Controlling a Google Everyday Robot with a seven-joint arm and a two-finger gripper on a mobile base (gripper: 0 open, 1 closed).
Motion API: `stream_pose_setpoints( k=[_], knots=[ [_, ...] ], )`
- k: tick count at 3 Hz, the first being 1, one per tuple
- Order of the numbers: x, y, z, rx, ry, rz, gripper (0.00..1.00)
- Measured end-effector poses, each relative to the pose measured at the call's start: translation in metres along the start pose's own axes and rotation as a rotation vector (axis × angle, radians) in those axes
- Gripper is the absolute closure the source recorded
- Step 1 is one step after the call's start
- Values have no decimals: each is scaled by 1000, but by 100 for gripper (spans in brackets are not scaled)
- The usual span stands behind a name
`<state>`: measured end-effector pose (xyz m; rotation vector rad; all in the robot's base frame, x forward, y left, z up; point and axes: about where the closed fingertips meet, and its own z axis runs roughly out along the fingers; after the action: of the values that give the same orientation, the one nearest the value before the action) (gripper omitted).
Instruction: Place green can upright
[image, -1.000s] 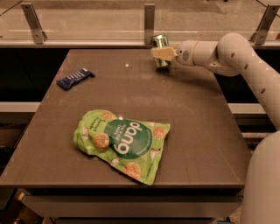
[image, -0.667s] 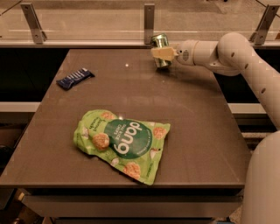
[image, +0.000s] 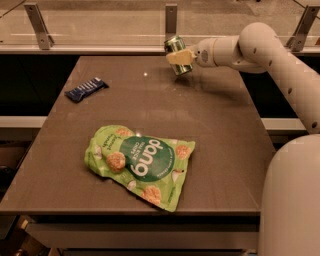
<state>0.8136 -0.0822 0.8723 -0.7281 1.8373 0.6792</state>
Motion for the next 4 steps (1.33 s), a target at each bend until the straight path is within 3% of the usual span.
stream_pose_setpoints(
  k=[1,4],
  knots=[
    [5,-11,-3,34,33,2,100],
    [4,-8,1,21,17,3,100]
  ],
)
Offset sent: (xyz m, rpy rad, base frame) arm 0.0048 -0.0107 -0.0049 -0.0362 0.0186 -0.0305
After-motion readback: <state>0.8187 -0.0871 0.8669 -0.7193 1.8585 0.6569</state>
